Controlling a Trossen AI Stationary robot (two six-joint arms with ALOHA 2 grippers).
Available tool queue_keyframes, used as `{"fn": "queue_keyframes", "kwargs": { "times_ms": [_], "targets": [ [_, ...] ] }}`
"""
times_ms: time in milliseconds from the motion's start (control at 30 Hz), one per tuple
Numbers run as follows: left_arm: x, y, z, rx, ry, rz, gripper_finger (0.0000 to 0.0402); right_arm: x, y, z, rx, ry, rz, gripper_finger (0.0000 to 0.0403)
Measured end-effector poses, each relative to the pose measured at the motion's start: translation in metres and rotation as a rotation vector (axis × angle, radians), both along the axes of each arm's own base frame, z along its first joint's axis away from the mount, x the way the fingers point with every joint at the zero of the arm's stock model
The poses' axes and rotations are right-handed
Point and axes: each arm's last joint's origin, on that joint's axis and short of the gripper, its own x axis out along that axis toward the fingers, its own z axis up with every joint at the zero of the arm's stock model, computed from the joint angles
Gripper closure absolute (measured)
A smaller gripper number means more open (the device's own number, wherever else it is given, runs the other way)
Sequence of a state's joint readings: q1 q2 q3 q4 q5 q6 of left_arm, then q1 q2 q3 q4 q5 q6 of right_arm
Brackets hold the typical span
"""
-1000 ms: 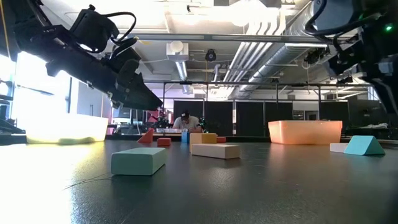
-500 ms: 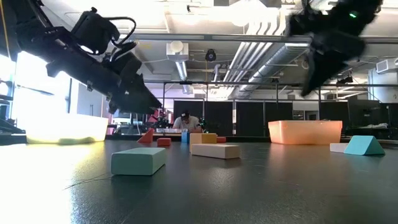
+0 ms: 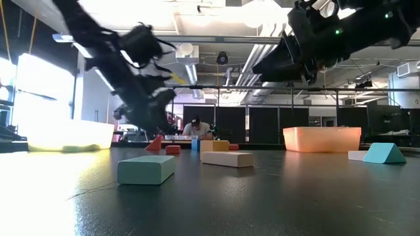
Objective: Sort blocks by size
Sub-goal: Put the orange rectangular block into the yellow bin
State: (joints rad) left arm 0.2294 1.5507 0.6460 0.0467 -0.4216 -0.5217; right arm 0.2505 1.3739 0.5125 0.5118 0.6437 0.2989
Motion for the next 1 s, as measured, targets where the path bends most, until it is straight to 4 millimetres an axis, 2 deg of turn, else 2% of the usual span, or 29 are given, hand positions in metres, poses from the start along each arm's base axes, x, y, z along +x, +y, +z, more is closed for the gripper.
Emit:
{"fn": "queue_keyframes", "kwargs": {
  "times_ms": [167, 300, 433, 633, 767, 900, 1000],
  "targets": [
    [0.025, 0.015, -0.01, -0.017, 0.121, -0.024, 0.0195, 0.0, -0.002, -0.001, -0.011, 0.001, -0.005, 0.0197],
    [0.043, 0.028, -0.017, -0.086, 0.099, -0.061, 0.0192, -0.001, -0.002, -0.003, -0.031, 0.031, 0.005, 0.0197],
    [0.05, 0.035, -0.021, -0.109, 0.101, -0.014, 0.0186, -0.001, -0.002, -0.006, -0.043, 0.062, 0.008, 0.0197],
    [0.044, 0.03, -0.019, -0.114, 0.18, -0.036, 0.0185, -0.003, -0.003, -0.01, -0.031, 0.1, 0.003, 0.0197],
    [0.029, 0.023, 0.0, -0.054, 0.255, 0.0, 0.0185, -0.003, -0.003, -0.012, -0.017, 0.107, -0.003, 0.0197],
    [0.022, 0.013, 0.024, 0.022, 0.216, 0.04, 0.0185, -0.004, -0.003, -0.012, -0.018, 0.11, -0.006, 0.0197],
    [0.014, 0.008, 0.017, 0.006, 0.209, 0.066, 0.0185, -0.003, -0.003, -0.012, -0.021, 0.11, -0.009, 0.0197]
  ]
}}
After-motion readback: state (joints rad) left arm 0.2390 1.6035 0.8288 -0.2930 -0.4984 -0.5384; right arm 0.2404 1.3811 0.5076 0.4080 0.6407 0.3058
